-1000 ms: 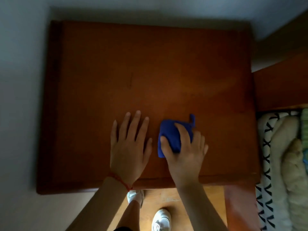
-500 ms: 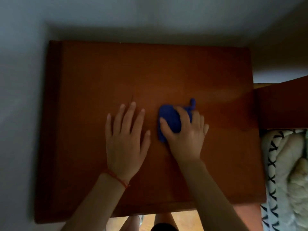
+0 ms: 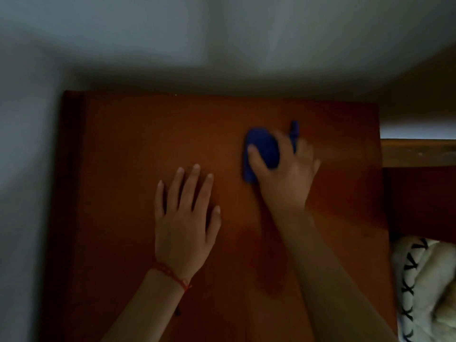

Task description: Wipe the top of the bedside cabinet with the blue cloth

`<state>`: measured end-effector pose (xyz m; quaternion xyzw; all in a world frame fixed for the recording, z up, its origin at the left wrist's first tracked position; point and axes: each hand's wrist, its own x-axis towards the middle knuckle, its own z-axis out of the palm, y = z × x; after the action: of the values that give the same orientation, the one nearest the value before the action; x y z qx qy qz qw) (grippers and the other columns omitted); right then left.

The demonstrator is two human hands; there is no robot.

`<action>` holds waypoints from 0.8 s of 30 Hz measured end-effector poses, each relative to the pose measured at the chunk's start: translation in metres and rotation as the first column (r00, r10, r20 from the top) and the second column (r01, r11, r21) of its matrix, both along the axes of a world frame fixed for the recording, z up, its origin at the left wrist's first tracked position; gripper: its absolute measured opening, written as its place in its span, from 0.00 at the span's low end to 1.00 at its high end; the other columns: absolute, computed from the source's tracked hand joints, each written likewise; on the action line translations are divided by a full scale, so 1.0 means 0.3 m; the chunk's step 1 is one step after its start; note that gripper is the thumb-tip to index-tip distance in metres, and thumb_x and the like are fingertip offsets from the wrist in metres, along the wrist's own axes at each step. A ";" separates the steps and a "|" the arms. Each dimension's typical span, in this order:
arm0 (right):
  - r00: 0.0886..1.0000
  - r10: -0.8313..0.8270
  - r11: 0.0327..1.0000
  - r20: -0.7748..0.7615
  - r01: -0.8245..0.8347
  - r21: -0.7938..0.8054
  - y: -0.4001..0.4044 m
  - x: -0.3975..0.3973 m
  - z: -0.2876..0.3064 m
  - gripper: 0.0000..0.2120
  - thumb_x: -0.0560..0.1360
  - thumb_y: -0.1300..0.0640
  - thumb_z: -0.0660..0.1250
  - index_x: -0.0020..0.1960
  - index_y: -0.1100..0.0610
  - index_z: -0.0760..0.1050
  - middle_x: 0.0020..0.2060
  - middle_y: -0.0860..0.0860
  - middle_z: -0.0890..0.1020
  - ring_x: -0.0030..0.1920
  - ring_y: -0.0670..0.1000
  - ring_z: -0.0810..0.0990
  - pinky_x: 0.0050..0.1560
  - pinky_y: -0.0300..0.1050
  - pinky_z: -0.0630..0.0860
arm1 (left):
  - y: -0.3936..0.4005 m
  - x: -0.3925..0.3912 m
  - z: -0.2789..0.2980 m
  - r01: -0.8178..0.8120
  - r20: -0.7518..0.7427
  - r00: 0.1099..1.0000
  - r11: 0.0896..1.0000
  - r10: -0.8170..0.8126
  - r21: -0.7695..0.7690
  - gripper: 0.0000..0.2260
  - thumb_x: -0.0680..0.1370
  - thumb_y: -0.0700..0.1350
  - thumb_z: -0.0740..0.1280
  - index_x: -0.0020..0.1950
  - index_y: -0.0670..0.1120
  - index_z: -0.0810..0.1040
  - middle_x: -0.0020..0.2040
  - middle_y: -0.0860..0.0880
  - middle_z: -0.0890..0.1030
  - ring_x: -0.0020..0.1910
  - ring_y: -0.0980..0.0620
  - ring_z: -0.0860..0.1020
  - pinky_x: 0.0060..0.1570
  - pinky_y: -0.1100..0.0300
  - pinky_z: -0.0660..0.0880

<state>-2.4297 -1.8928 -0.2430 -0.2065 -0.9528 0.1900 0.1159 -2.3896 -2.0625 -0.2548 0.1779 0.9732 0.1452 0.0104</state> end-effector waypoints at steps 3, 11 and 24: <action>0.997 -0.075 0.995 -0.014 0.074 -0.060 0.057 -0.175 -0.002 0.27 0.71 0.38 0.59 0.61 0.55 0.73 0.53 0.60 0.76 0.53 0.60 0.72 0.49 0.47 0.58 | 0.002 -0.004 0.004 -0.007 0.010 1.000 1.000 0.007 0.008 0.22 0.78 0.52 0.55 0.68 0.44 0.71 0.69 0.42 0.69 0.70 0.42 0.62 0.68 0.40 0.54; 1.000 0.018 0.999 0.004 -0.018 -0.042 0.025 -0.142 0.009 0.26 0.70 0.40 0.59 0.58 0.57 0.74 0.49 0.61 0.77 0.49 0.62 0.74 0.49 0.49 0.61 | -0.002 -0.010 0.010 -0.012 0.012 1.000 1.000 0.012 0.020 0.20 0.79 0.53 0.52 0.68 0.46 0.67 0.69 0.43 0.69 0.69 0.42 0.63 0.68 0.41 0.54; 0.991 0.132 0.991 0.001 -0.132 0.027 0.022 -0.234 0.005 0.25 0.71 0.39 0.58 0.60 0.55 0.73 0.47 0.59 0.76 0.47 0.60 0.73 0.45 0.44 0.55 | -0.008 -0.015 0.011 -0.007 0.015 1.000 1.000 0.006 0.027 0.21 0.77 0.52 0.57 0.68 0.47 0.67 0.69 0.44 0.67 0.69 0.42 0.64 0.67 0.41 0.55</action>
<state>-2.4998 -1.8863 -0.2416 -0.1416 -0.9668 0.1843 0.1061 -2.3941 -2.0651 -0.2516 0.1738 0.9716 0.1597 0.0145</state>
